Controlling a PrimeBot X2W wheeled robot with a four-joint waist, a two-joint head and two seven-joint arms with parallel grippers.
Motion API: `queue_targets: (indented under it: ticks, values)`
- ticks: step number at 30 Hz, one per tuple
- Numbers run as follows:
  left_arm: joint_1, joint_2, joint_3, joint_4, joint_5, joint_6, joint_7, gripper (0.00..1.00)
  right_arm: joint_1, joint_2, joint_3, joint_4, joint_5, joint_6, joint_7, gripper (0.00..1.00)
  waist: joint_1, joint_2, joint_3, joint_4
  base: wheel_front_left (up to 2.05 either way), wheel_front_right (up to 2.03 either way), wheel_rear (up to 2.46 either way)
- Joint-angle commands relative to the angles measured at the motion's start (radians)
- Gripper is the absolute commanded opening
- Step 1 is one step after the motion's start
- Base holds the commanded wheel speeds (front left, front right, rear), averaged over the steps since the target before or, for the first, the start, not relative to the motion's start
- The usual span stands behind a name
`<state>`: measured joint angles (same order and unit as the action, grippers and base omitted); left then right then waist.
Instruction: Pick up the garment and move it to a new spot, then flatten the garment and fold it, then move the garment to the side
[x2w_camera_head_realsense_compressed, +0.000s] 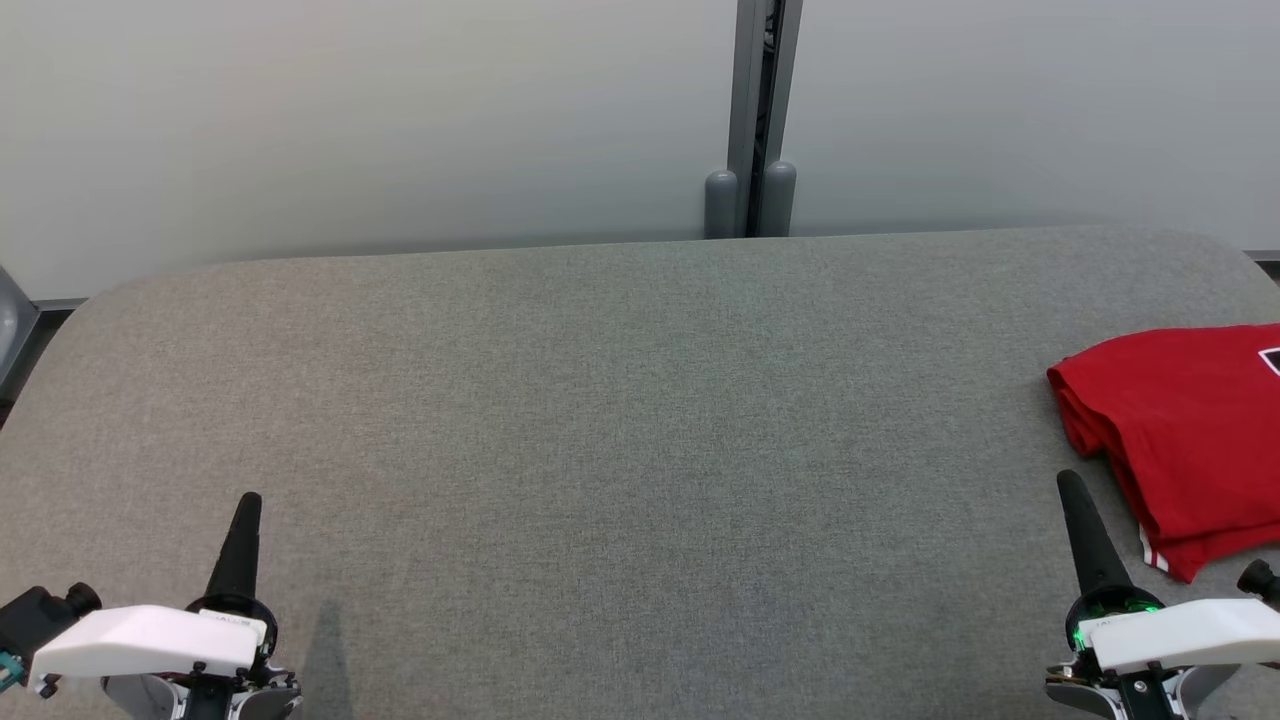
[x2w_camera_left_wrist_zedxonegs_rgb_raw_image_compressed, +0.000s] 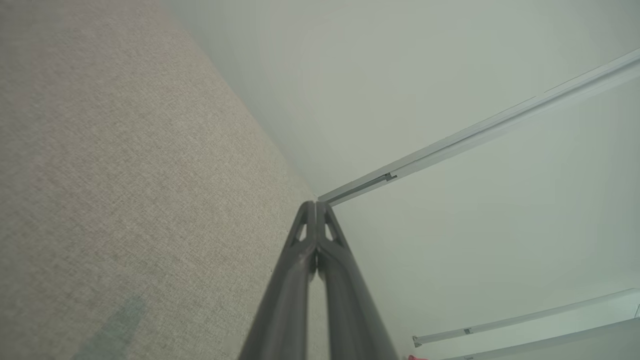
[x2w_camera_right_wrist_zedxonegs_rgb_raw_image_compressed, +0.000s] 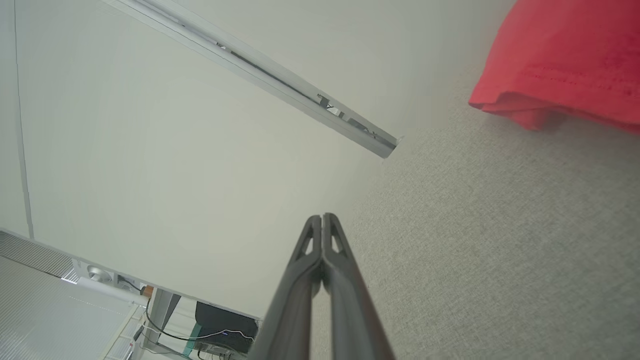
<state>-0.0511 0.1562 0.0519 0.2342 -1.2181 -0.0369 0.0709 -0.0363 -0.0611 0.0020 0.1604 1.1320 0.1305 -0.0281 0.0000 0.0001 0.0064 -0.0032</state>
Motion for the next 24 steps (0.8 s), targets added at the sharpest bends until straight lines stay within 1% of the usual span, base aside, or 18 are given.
queue_targets:
  ticks: [1,24]
  values:
    - [-0.038,0.004,0.016,-0.003,-0.021,-0.010,0.009,0.00,-0.025,-0.003,-0.004,-0.001,0.027,0.000,-0.006,0.00,0.0000,-0.0001,0.000,0.000,0.00,0.00,0.00]
    - [-0.091,-0.035,0.093,0.047,-0.194,-0.051,0.086,0.00,-0.065,0.003,0.010,0.051,0.246,0.000,-0.010,0.00,0.0000,-0.0001,-0.001,0.001,0.00,0.00,0.00]
